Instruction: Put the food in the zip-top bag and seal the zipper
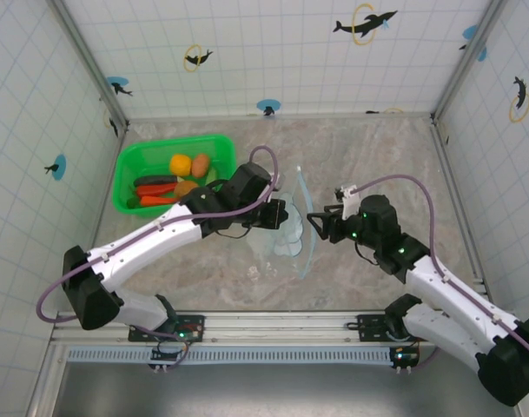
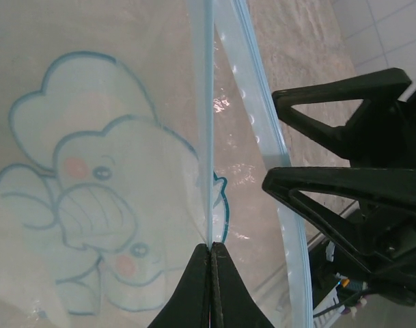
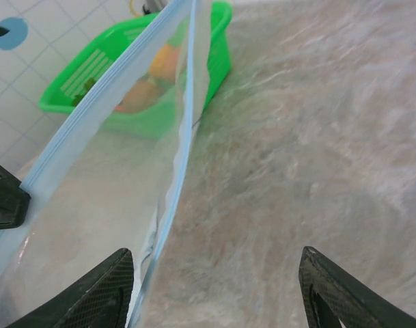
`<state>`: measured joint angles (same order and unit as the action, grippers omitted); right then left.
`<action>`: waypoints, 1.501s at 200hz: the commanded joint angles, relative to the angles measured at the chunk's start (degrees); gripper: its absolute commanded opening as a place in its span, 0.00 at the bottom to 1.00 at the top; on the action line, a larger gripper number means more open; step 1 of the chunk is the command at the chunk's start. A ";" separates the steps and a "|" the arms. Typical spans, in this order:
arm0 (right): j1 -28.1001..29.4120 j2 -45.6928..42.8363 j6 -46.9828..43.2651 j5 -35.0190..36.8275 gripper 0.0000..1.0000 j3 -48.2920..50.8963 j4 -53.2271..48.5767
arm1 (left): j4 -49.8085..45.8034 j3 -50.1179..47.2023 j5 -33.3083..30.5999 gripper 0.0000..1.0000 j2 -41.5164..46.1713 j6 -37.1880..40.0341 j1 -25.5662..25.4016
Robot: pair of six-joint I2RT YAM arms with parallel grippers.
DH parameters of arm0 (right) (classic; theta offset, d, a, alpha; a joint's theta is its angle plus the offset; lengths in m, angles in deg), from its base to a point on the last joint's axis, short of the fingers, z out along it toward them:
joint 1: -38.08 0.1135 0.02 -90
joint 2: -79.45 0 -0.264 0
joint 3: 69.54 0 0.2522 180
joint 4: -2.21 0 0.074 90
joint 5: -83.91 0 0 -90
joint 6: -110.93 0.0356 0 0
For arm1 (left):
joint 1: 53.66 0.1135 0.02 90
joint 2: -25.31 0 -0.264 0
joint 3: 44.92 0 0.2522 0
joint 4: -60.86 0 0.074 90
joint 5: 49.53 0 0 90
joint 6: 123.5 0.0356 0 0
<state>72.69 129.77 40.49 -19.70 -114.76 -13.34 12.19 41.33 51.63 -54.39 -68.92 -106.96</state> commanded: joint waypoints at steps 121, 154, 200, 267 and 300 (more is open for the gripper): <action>10.34 0.44 18.79 8.68 0.00 1.30 12.42 | 5.24 -6.57 -5.37 0.21 1.10 -7.51 -1.11; 12.69 -0.57 19.56 14.34 0.00 2.61 13.38 | 6.49 -7.65 -5.63 0.27 2.30 -9.21 -1.05; 12.80 -1.13 19.87 17.58 0.00 3.78 13.34 | 7.91 -10.03 -5.82 0.18 4.74 -10.89 -1.11; 12.71 -1.10 21.53 17.73 0.00 5.03 15.24 | 10.29 -12.63 -6.98 0.29 5.70 -11.45 -1.89; 12.76 -1.25 22.66 17.44 0.00 5.98 16.76 | 10.24 -12.98 -9.46 0.26 6.05 -10.64 -2.06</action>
<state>85.28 129.29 61.73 -3.04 -110.39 -0.18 21.76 29.07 44.85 -49.15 -80.06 -108.75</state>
